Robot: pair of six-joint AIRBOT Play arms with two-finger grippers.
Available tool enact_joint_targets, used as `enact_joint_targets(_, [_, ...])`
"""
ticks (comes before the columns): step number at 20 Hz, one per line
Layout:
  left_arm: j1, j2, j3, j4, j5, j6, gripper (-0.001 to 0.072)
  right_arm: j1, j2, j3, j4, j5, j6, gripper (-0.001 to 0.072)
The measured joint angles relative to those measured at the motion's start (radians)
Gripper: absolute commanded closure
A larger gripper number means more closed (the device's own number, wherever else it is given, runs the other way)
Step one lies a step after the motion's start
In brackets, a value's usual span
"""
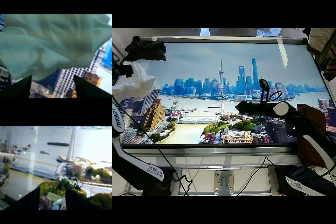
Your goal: Fold the shirts.
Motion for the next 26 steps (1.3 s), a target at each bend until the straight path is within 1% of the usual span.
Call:
enact_joint_targets(4, [0.062, -0.089, 0.001, -0.022, 0.148, 0.031, 0.0097, 0.034, -0.032, 0.0, 0.076, -0.084, 0.019, 0.0332])
enact_joint_targets(8, [0.079, -0.179, 0.001, -0.101, 0.185, 0.045, 0.0099, 0.043, -0.042, 0.0, 0.117, -0.161, 0.024, 0.0332])
enact_joint_targets(9, [0.08, -0.193, 0.001, -0.129, 0.19, 0.046, 0.0154, 0.044, -0.043, 0.0, 0.12, -0.169, 0.024, 0.0333])
enact_joint_targets(11, [0.083, -0.209, 0.001, -0.17, 0.2, 0.047, 0.0685, 0.045, -0.044, 0.0, 0.126, -0.187, 0.025, 0.0333])
enact_joint_targets(14, [0.084, -0.222, 0.001, -0.229, 0.198, 0.051, 0.0692, 0.045, -0.045, 0.0, 0.13, -0.203, 0.025, 0.0345])
enact_joint_targets(15, [0.084, -0.222, 0.001, -0.268, 0.185, 0.052, 0.0692, 0.045, -0.045, 0.0, 0.13, -0.208, 0.024, 0.0371])
enact_joint_targets(16, [0.083, -0.222, 0.001, -0.333, 0.166, 0.06, 0.0693, 0.045, -0.045, 0.0, 0.127, -0.219, 0.023, 0.0426])
enact_joint_targets(17, [0.079, -0.222, 0.001, -0.425, 0.141, 0.081, 0.0694, 0.043, -0.045, 0.002, 0.114, -0.232, 0.02, 0.045])
enact_joint_targets(20, [0.02, -0.222, 0.001, -0.799, 0.007, 0.187, 0.0696, -0.002, -0.045, 0.026, 0.063, -0.232, 0.015, 0.0448])
enact_joint_targets(22, [-0.084, -0.214, 0.001, -0.987, -0.094, 0.233, 0.0695, -0.064, -0.045, 0.064, 0.024, -0.171, 0.013, 0.0447])
enact_joint_targets(24, [-0.227, -0.207, 0.002, -1.089, -0.148, 0.256, 0.0695, -0.132, -0.043, 0.106, -0.026, -0.082, 0.012, 0.0446])
enact_joint_targets(26, [-0.413, -0.203, 0.002, -1.144, -0.174, 0.269, 0.0695, -0.199, -0.033, 0.141, -0.089, 0.0, 0.012, 0.0446])
